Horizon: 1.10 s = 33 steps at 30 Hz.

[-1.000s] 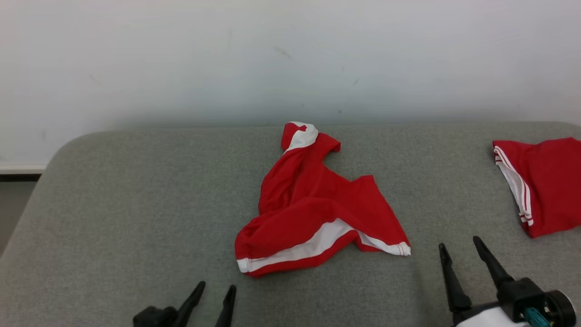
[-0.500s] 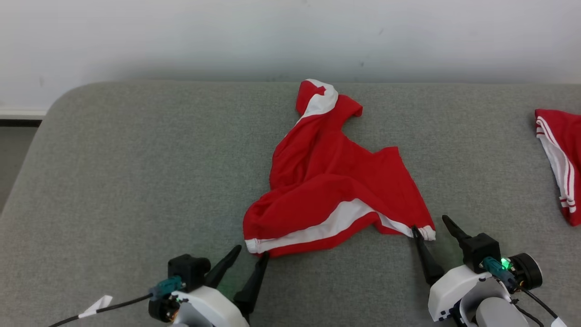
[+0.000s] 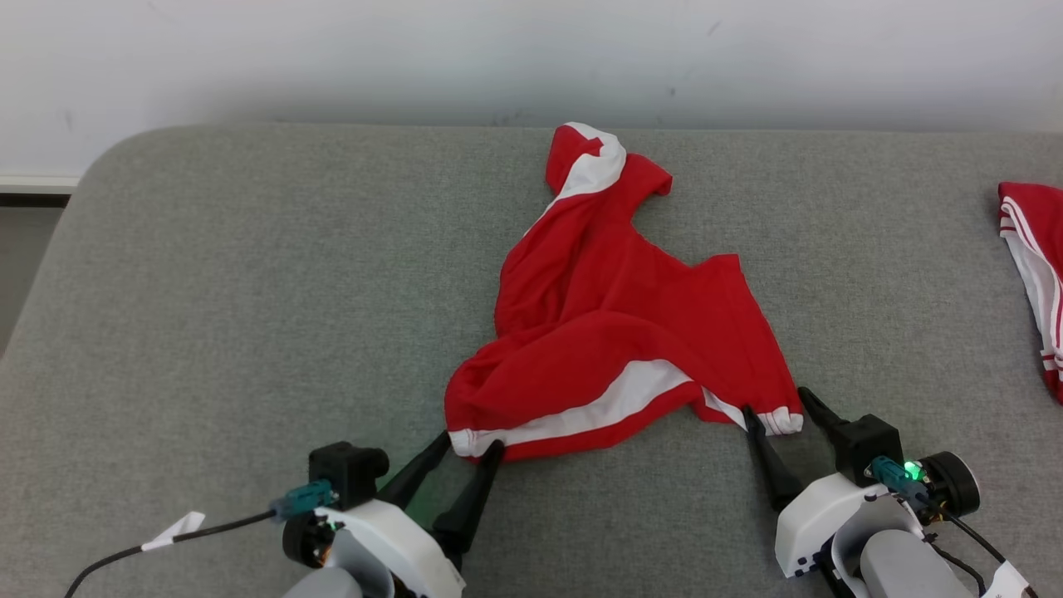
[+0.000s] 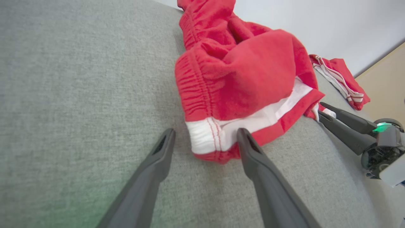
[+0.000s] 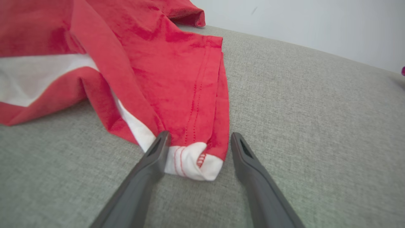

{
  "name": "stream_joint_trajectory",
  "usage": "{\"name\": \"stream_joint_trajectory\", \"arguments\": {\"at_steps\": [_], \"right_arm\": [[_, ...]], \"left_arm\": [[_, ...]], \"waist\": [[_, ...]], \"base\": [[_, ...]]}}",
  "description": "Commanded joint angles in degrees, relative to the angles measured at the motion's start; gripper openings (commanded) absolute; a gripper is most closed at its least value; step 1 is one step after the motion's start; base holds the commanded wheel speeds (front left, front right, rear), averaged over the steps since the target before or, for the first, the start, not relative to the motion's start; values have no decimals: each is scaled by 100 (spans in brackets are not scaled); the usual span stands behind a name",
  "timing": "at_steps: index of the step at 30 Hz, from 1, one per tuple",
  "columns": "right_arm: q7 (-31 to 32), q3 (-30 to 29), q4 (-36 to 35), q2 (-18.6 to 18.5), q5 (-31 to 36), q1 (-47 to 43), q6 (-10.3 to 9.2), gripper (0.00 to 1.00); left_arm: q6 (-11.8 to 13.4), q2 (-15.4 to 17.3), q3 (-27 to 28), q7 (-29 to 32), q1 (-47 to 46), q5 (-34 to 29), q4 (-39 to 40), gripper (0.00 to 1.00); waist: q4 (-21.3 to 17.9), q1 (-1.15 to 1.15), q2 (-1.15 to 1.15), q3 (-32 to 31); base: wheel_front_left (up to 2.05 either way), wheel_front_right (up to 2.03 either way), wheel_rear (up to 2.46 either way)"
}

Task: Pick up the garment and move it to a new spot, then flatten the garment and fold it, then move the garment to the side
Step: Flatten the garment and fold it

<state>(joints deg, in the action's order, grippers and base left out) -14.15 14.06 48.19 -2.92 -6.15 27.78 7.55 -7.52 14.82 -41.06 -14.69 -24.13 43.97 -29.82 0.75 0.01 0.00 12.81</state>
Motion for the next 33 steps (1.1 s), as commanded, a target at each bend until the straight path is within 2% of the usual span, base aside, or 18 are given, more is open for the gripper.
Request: {"name": "stream_joint_trajectory", "arguments": {"at_steps": [1, 4, 6, 7, 10, 14, 16, 19, 20, 22, 23, 28, 33], "right_arm": [[45, 48, 137, -3, -32, -18, -15, 100], [26, 102, 179, -9, -89, 34, -15, 100], [28, 127, 202, -15, -142, 44, -15, 100], [48, 147, 217, -17, -168, 46, -15, 100], [202, 272, 278, -13, -254, 31, -15, 100], [381, 461, 316, -3, -368, 32, -15, 100], [514, 635, 307, 4, -481, 16, -8, 100], [794, 861, 286, 28, -704, -1, 8, 100], [845, 943, 253, 41, -774, 1, 14, 92], [941, 1090, 147, 60, -1013, -1, 20, 36], [953, 1168, 64, 70, -1091, 2, 26, 0], [939, 1251, -363, -40, -1817, -4, 11, 0], [928, 1171, -969, -323, -2587, -6, -2, 0]], "left_arm": [[9, 77, -40, -26, -80, 47, 7, 100], [9, 118, -121, -45, -125, 142, 4, 97], [9, 143, -171, -38, -154, 206, 12, 82], [9, 156, -218, -39, -165, 217, 18, 71], [9, 170, -279, -41, -209, 260, 43, 50], [8, 177, -320, -42, -255, 278, 71, 42], [6, 180, -363, -41, -278, 282, 83, 33], [5, 182, -362, -40, -285, 302, 113, 25], [5, 185, -372, -40, -292, 295, 120, 22], [5, 184, -440, -40, -304, 293, 141, 0], [5, 176, -474, -40, -307, 310, 152, 0], [5, 249, -589, -41, -273, 414, 251, 0], [6, 512, -742, -41, -164, 654, 619, 0]], "waist": [[-30, -1, 0, 23], [-76, -1, 0, 57], [-100, -1, 0, 85], [-108, -1, 0, 101], [-120, -1, 0, 137], [-126, -1, 0, 173], [-129, -1, 0, 186], [-140, -1, 0, 189], [-144, -1, 0, 189], [-153, -1, 0, 184], [-156, -1, 0, 176], [-186, -1, 0, 98], [-221, -1, 0, -98]], "base": [[0, 0, 0], [0, 0, 0], [0, 0, 0], [0, 0, 0], [0, 0, 0], [0, 0, 0], [0, 0, 0], [0, 0, 0], [0, 0, 0], [0, 0, 0], [0, 0, 0], [0, 0, 0], [0, 0, 0]]}}
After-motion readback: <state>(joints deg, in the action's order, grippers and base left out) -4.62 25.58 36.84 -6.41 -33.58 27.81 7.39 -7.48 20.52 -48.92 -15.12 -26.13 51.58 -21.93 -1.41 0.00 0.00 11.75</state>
